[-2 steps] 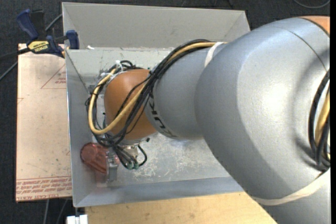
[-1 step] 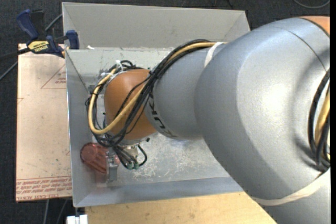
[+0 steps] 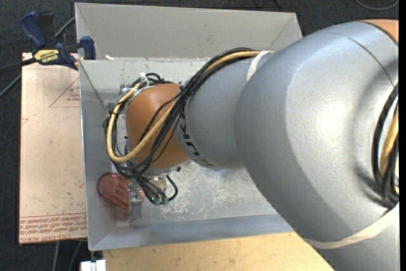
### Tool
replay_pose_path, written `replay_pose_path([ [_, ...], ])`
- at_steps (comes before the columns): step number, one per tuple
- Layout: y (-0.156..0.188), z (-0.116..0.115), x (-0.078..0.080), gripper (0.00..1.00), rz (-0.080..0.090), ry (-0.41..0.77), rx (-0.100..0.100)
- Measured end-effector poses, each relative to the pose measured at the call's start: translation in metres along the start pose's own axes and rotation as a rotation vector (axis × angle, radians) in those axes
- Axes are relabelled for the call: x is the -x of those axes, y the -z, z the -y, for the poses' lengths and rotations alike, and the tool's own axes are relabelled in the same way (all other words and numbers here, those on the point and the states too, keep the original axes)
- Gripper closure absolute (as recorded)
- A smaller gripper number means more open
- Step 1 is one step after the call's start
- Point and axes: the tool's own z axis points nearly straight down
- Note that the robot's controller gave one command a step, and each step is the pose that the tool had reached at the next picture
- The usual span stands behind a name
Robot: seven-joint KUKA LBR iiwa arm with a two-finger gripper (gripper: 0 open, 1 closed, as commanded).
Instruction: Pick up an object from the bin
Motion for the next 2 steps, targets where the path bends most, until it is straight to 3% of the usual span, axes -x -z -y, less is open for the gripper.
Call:
replay_pose_path([
  [2, 0.0, 0.0001, 0.0, 1.0, 0.0, 0.0, 0.0],
])
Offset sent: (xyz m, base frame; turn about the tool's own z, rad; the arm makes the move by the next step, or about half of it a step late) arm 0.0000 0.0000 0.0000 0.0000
